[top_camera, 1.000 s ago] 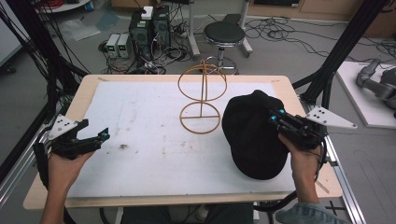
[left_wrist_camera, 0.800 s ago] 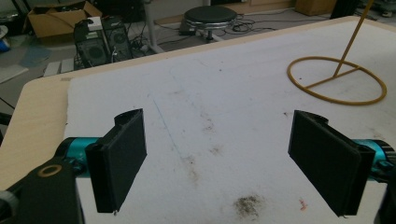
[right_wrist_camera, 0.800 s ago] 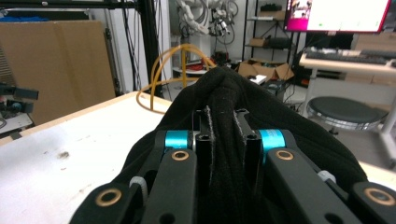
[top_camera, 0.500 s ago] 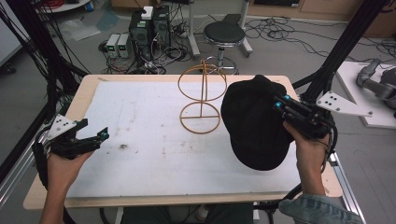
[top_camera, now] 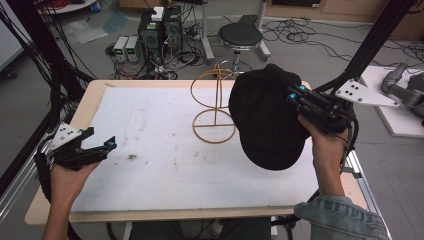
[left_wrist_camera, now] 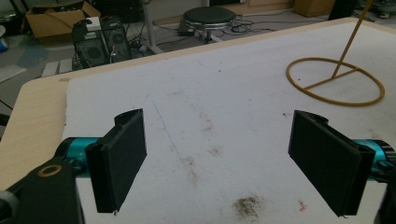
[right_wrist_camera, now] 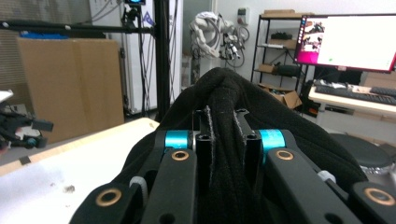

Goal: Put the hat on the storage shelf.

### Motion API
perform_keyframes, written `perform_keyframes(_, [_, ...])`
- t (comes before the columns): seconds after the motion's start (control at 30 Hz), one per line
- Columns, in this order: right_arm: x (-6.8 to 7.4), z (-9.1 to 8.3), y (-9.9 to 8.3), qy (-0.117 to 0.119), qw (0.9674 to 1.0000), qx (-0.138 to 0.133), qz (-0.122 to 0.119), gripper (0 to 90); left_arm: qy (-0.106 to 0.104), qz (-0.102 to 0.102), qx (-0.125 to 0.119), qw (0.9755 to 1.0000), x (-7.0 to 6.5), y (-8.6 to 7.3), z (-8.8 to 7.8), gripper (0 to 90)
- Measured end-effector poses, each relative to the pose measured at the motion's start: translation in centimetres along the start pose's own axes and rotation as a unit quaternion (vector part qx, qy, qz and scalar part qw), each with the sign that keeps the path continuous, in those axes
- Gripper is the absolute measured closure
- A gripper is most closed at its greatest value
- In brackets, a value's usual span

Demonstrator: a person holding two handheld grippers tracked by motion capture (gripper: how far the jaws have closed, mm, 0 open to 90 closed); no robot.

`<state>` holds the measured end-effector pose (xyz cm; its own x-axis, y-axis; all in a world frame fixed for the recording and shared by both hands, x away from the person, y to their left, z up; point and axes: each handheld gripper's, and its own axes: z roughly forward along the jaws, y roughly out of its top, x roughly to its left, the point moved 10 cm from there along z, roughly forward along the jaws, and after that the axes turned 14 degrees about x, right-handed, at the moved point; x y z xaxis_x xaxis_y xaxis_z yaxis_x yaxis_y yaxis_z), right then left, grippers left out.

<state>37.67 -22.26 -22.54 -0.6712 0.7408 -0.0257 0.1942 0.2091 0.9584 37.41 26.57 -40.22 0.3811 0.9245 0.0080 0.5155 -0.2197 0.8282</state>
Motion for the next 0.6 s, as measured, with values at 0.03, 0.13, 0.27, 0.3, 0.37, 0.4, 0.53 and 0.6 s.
perform_keyframes(0.03, [0.1, 0.0, 0.2, 0.001, 1.0, -0.002, 0.001, 82.5, -0.001, -0.001, -0.001, 1.0, 0.0, 0.0, 0.0, 19.5])
perform_keyframes(0.13, [0.2, 0.3, 1.0, 0.007, 0.9999, -0.013, 0.003, 82.5, -0.001, 0.002, -0.001, 1.0, -0.1, 0.1, 0.0, 19.5])
perform_keyframes(0.27, [0.4, 1.0, 1.8, 0.015, 0.9997, -0.016, 0.007, 82.5, -0.001, 0.001, -0.001, 1.0, -0.1, 0.1, 0.0, 19.5])
perform_keyframes(0.3, [0.4, 1.3, 2.0, 0.017, 0.9997, -0.018, 0.005, 82.5, -0.001, 0.002, 0.0, 1.0, -0.1, 0.0, 0.0, 19.5])
perform_keyframes(0.37, [0.5, 1.7, 2.2, 0.021, 0.9996, -0.018, 0.008, 82.5, 0.001, 0.0, 0.0, 1.0, 0.0, 0.0, 0.0, 19.5])
perform_keyframes(0.4, [0.5, 1.9, 2.4, 0.019, 0.9996, -0.019, 0.005, 82.5, -0.001, 0.001, 0.0, 1.0, 0.0, 0.0, 0.0, 19.5])
perform_keyframes(0.53, [0.8, 2.7, 2.8, 0.025, 0.9995, -0.019, 0.004, 82.5, 0.0, 0.002, -0.002, 1.0, 0.1, 0.1, -0.1, 19.5])
perform_keyframes(0.6, [0.9, 3.2, 3.1, 0.027, 0.9994, -0.022, 0.005, 82.5, -0.001, 0.001, -0.003, 1.0, 0.1, 0.1, -0.1, 19.5])
